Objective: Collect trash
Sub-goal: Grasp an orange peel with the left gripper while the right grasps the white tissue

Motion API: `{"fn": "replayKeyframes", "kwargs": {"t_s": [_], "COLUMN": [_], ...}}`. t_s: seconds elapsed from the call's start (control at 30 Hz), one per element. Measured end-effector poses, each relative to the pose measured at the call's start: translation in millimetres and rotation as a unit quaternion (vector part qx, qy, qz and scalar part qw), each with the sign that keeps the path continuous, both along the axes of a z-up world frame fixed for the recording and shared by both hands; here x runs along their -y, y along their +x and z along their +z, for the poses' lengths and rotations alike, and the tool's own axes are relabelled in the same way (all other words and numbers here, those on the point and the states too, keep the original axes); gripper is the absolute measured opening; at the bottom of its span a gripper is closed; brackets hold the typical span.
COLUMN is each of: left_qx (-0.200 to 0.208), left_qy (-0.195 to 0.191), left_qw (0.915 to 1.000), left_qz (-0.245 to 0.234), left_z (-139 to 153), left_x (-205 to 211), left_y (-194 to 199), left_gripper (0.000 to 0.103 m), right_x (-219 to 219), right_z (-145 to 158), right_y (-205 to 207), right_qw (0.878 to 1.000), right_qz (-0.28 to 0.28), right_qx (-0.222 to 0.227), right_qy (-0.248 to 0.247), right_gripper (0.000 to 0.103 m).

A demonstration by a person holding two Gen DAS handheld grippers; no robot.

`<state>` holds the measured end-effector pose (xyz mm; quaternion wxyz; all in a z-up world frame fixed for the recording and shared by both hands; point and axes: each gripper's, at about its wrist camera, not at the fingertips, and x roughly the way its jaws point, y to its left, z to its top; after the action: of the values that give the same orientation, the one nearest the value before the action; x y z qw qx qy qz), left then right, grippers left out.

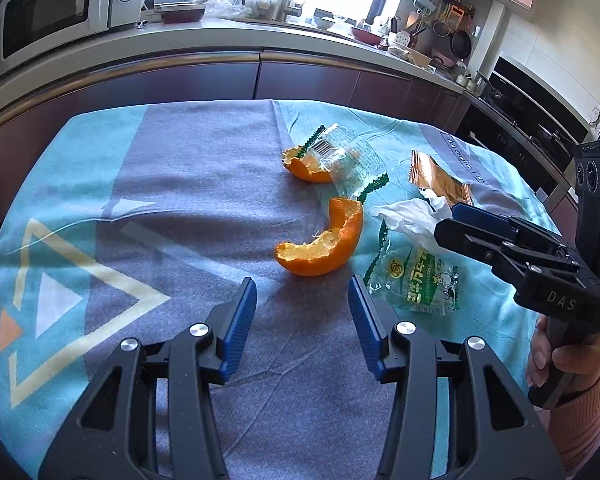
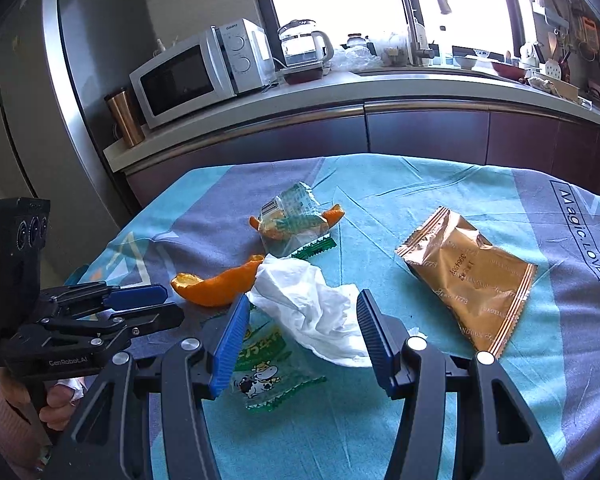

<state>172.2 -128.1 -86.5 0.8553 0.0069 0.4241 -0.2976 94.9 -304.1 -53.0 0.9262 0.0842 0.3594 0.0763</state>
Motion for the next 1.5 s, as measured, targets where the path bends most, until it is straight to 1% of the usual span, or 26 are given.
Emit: {"fn": "replayKeyframes", "kwargs": {"t_s": [0.23,0.27,0.33,0.4,0.5,0.63,0.7,0.77,0.87,1.0,1.5], "left_qx": [-0.013,-0.014,-0.015,-0.012,-0.009,0.0,0.008,0.015,0.021,0.029,0.063], "left_qy": [-0.001,-0.002,-0.002,0.0,-0.002,-0.001,0.004,0.005,-0.001,-0.005,-0.024], "left_qw": [0.9999,0.9999,0.9999,0.9999,0.9999,1.0,0.9999,0.9998,0.9997,0.9995,0.9976], "left_qz": [-0.004,-0.004,-0.007,-0.008,-0.007,-0.008,-0.008,-0.008,-0.008,-0.006,0.018], "left_z": [-4,-4,-5,-4,-4,-1,0,2,5,10,32], "left_x": [12,13,14,15,16,16,17,17,14,9,-38], "left_y": [11,11,12,11,11,8,5,2,-2,-7,-32], "left_gripper": [0.045,0.041,0.036,0.03,0.028,0.026,0.024,0.023,0.021,0.02,0.018], "right_x": [2,2,3,5,6,8,9,10,11,12,3], "right_z": [-2,-3,-4,-4,-4,-4,-3,-3,-1,5,31], "right_y": [6,7,7,8,7,6,4,3,1,-2,-17], "right_qw": [1.0,1.0,1.0,1.0,1.0,1.0,1.0,1.0,1.0,1.0,0.999], "right_qz": [0.006,0.007,0.008,0.007,0.01,0.007,0.005,0.005,0.003,0.0,0.005], "right_qx": [-0.006,-0.007,-0.009,-0.01,-0.011,-0.011,-0.009,-0.009,-0.006,0.003,0.038], "right_qy": [0.001,0.003,0.005,0.007,0.009,0.011,0.011,0.011,0.01,0.012,0.014], "right_gripper": [0.053,0.053,0.051,0.046,0.035,0.025,0.018,0.015,0.013,0.012,0.011]}}
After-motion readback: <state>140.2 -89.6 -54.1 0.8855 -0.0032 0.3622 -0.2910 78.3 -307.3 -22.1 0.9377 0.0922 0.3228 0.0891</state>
